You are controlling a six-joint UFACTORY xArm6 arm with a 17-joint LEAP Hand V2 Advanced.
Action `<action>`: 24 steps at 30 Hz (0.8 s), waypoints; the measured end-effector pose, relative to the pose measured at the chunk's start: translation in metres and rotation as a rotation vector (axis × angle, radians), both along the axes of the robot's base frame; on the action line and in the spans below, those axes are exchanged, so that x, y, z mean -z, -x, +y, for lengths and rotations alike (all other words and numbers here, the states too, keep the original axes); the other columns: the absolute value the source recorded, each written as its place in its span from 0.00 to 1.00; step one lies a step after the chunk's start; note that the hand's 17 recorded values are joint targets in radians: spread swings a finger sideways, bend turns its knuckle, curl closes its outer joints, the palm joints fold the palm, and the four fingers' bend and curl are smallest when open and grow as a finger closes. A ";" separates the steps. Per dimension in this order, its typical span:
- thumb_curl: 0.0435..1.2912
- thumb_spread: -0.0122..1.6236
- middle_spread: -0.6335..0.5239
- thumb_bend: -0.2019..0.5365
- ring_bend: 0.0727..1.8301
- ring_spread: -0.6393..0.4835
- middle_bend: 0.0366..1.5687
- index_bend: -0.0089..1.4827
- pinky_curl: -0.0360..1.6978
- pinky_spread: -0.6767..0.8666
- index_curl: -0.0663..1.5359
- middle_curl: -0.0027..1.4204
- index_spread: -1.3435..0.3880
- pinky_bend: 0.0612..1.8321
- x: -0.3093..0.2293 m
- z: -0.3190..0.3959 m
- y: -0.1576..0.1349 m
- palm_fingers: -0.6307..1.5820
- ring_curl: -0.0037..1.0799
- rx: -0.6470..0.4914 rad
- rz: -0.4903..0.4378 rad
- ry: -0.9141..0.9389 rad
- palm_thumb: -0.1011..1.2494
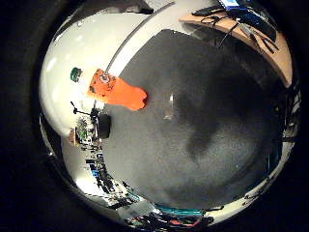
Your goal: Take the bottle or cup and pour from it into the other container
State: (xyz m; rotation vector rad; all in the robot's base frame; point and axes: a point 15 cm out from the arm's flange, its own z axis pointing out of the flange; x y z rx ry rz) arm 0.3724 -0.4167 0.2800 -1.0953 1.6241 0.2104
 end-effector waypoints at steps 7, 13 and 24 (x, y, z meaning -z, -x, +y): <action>0.23 0.61 0.58 0.24 0.21 0.71 0.15 0.12 0.02 0.73 0.23 0.25 0.63 0.42 0.017 0.016 -0.025 0.36 0.20 -0.027 -0.009 -0.065 0.50; 0.23 0.61 0.58 0.24 0.20 0.71 0.15 0.12 0.02 0.73 0.23 0.25 0.63 0.42 0.027 0.032 -0.042 0.36 0.20 -0.063 0.001 -0.076 0.50; 0.23 0.61 0.58 0.24 0.19 0.71 0.13 0.12 0.02 0.73 0.24 0.25 0.64 0.40 0.031 0.064 -0.067 0.38 0.20 -0.139 0.019 -0.083 0.50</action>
